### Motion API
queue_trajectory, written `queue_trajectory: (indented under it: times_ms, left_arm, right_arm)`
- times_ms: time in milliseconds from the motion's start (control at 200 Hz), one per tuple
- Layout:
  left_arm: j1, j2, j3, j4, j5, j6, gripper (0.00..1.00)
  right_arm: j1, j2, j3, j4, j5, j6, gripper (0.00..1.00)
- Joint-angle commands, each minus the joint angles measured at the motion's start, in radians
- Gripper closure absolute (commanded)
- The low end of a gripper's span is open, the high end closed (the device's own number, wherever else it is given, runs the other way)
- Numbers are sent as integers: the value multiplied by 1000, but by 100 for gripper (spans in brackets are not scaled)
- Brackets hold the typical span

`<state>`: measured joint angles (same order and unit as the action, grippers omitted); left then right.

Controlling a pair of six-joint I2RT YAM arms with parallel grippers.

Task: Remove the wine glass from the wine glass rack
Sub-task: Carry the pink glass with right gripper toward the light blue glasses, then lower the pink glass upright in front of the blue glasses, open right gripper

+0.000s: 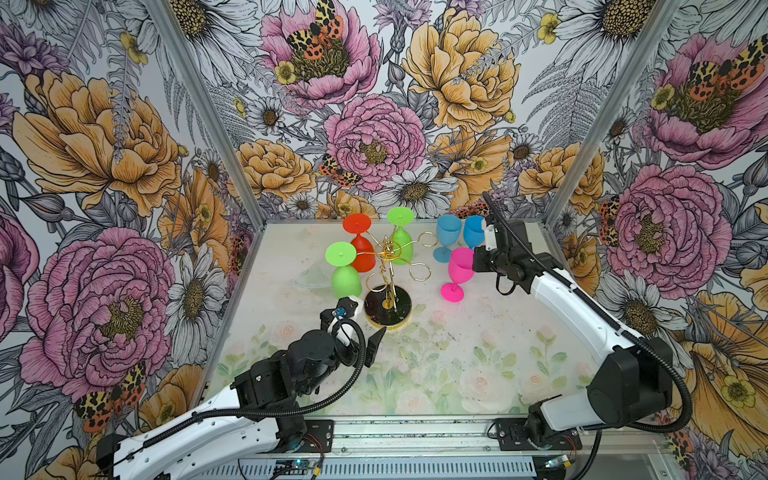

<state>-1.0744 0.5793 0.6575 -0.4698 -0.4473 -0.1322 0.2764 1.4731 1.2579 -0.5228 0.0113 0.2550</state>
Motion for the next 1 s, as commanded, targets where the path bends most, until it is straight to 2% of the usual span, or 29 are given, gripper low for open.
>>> queue_trajectory:
  times_ms: [0,210,570,996]
  left_arm:
    - [11,-6,22,-21,-9,-11,1]
    - [10,-1,22,-20,-19,-8,1]
    - [9,-14,25,-28,-29,0,1]
    - [1,-26,23,-35,-46,5,1]
  right_arm:
    - [8,30,45,79,28,-36,100]
    - [7,82,63,152,44,-53,100]
    - [10,180,140,177,56,-68,100]
    - [7,248,158,222,84,-68,100]
